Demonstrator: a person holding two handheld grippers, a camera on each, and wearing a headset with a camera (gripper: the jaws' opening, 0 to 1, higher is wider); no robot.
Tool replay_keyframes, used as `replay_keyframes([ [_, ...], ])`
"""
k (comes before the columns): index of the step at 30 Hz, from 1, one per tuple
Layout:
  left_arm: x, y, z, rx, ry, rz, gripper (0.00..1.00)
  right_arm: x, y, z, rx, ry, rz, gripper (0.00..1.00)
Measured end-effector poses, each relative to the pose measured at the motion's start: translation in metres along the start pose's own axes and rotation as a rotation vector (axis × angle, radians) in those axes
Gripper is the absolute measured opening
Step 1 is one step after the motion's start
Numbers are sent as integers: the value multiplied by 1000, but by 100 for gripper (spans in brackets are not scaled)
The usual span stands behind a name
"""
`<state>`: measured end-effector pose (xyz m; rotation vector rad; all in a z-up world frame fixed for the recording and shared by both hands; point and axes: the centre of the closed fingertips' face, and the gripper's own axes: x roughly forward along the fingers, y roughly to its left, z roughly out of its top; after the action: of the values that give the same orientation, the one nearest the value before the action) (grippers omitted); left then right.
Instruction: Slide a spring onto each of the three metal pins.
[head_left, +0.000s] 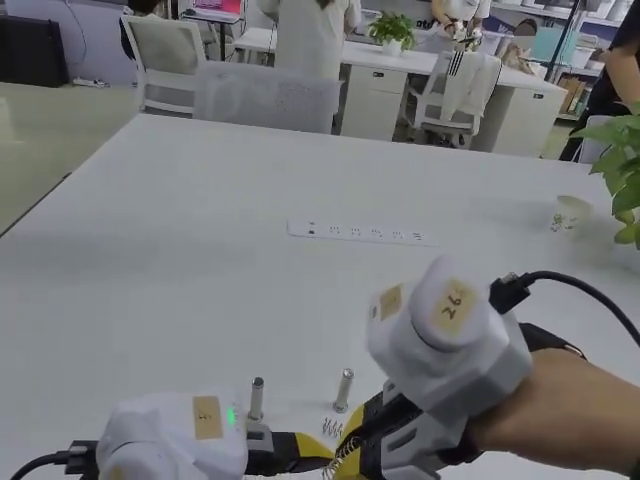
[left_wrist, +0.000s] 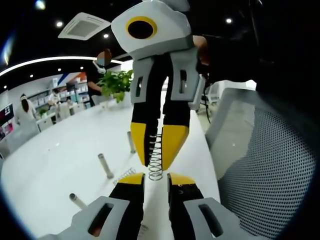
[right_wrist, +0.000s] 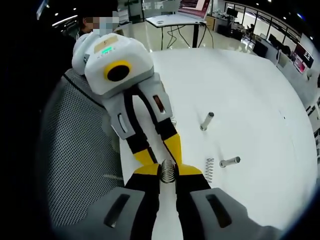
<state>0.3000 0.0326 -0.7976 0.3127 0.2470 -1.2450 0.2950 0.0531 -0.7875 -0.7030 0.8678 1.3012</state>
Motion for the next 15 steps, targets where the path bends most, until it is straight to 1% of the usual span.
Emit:
replay_keyframes([
  [4,-2,4,-3,-27,3,18,19,-5,-5,-4,11,2,-14,8],
  [7,-5,7,-4,-40,0,29,22,-7,-8,-8,18,8,-25,8],
  [12,-11,11,-9,-85,0,49,28,-14,-15,-13,39,11,-41,8],
  [15,-14,11,-11,-97,1,58,30,-16,-18,-16,48,15,-50,8],
])
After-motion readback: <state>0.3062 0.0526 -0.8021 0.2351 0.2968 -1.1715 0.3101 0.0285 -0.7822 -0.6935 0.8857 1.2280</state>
